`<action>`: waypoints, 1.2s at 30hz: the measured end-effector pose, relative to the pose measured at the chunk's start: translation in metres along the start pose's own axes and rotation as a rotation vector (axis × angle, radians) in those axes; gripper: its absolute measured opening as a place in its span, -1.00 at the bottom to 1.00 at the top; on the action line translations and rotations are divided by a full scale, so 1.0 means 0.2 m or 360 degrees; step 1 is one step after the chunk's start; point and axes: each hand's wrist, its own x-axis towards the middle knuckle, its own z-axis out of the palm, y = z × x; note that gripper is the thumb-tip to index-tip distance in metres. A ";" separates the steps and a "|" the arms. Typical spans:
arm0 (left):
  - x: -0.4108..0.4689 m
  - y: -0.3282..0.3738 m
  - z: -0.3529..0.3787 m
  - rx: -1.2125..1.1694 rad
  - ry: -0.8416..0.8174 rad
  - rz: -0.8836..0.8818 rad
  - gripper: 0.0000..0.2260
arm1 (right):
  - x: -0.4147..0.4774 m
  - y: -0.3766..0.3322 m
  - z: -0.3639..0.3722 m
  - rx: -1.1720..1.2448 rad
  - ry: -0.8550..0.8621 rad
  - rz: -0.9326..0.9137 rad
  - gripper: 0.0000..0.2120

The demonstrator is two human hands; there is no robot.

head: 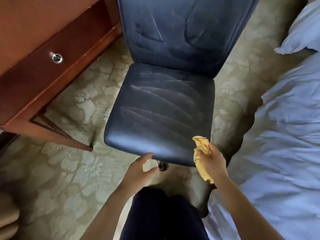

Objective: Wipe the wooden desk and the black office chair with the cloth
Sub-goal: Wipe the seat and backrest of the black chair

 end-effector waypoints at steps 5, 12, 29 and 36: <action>0.46 -0.32 -0.06 0.0351 0.0455 -0.0013 -0.11 | 0.50 0.03 0.19 -0.0285 0.0521 -0.0416 -0.64; 0.96 -0.76 -0.14 0.0597 0.0711 0.0031 0.23 | 0.99 -0.24 0.71 -0.0729 0.0738 -0.0967 -0.55; 1.07 -0.92 -0.10 0.1239 0.0907 0.0119 0.27 | 0.63 0.02 1.23 -0.1011 0.0365 -0.1853 -0.82; 1.06 -0.92 -0.09 0.1129 0.0913 0.0147 0.28 | 0.73 0.28 0.92 -0.0725 0.0928 -0.1549 -0.78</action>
